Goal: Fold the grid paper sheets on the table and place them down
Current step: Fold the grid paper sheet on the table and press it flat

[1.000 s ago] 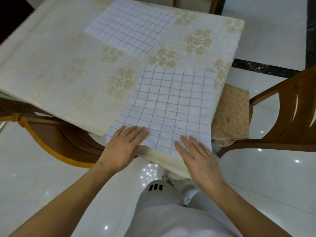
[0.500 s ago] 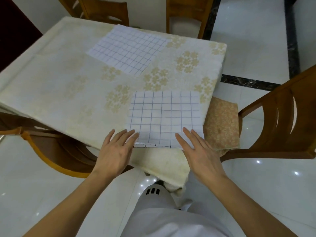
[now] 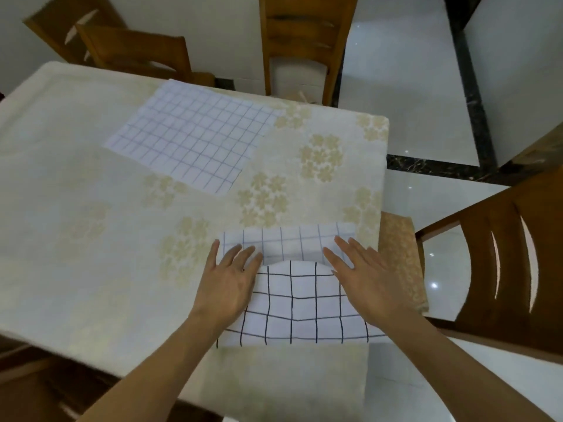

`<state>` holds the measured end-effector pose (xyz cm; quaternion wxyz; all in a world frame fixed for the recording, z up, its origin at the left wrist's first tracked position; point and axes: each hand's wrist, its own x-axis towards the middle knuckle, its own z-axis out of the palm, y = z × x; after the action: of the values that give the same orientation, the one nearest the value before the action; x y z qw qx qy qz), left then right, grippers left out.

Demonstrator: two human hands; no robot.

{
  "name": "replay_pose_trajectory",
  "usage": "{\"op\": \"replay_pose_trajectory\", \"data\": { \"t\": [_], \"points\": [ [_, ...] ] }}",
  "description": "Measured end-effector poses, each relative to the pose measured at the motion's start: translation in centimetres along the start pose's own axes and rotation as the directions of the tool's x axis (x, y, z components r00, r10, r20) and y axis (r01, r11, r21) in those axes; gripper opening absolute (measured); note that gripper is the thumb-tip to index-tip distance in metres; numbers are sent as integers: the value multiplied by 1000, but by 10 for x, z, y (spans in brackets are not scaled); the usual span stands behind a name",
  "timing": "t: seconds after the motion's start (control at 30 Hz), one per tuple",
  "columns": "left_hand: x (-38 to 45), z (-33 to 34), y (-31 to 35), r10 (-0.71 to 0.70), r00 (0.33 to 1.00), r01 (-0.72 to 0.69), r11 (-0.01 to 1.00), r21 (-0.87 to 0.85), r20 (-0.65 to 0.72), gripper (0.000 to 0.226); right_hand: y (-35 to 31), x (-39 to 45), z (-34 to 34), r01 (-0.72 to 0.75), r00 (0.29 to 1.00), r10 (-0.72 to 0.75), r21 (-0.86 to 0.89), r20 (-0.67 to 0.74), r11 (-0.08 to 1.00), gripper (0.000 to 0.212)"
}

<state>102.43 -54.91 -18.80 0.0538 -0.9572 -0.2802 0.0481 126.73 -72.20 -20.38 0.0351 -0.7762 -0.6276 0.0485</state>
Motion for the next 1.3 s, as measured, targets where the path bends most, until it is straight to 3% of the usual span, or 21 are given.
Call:
{"op": "replay_pose_trajectory", "data": {
  "t": [0.33, 0.47, 0.63, 0.8, 0.97, 1.3],
  "points": [
    [71, 58, -42, 45, 992, -34, 995, -93, 122, 52, 33, 94, 32, -26, 980, 44, -97, 194, 995, 49],
    [80, 70, -51, 13, 995, 2, 988, -154, 101, 48, 37, 115, 41, -67, 970, 92, -115, 223, 991, 52],
    [78, 69, -50, -114, 993, 113, 957, -269, 13, 47, 29, 119, 37, -193, 961, 209, -104, 178, 976, 55],
    [56, 61, -29, -119, 991, 90, 928, -362, -58, 47, 4, 85, 38, -266, 961, 264, 20, 78, 964, 55],
    [31, 73, -6, -79, 997, 83, 929, -362, 25, 50, -16, 55, 65, -254, 965, 245, 96, 96, 962, 56],
    [34, 102, -15, -109, 988, 135, 954, -270, 108, 59, -8, 57, 85, -316, 946, 313, 25, 87, 948, 66]
  ]
}}
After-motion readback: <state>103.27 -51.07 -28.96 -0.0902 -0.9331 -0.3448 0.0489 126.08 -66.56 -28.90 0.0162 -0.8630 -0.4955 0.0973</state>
